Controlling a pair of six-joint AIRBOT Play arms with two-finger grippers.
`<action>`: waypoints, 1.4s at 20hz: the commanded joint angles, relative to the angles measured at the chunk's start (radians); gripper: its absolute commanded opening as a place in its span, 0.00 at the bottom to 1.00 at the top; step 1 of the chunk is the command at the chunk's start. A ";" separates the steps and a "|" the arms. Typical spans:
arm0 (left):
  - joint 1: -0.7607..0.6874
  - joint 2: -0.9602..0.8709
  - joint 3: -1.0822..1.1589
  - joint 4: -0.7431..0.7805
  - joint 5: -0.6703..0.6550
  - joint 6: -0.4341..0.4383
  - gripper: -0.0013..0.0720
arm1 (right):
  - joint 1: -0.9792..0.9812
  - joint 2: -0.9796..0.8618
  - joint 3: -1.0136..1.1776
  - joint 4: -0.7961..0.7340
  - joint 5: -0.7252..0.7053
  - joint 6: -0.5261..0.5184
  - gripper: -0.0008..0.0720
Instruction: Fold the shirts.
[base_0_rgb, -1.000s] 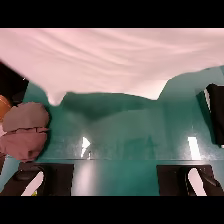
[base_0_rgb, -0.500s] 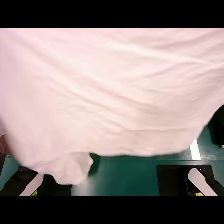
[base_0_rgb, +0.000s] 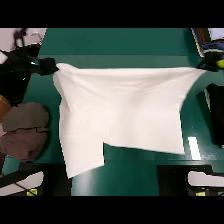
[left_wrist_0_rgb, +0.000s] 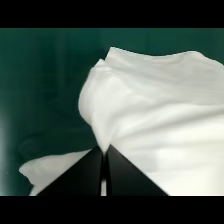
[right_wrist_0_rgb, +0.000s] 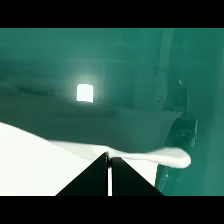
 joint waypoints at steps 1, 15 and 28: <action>0.001 -0.161 0.013 -0.040 0.145 0.048 0.05 | 0.085 -0.193 0.086 -0.032 -0.095 0.002 0.03; 0.143 0.173 -0.441 0.060 -0.244 -0.007 0.84 | -0.090 0.053 -0.312 0.238 0.079 -0.101 0.56; 0.140 0.401 -0.884 -0.052 -0.114 -0.050 0.84 | -0.119 0.314 -0.612 0.237 -0.011 -0.138 0.56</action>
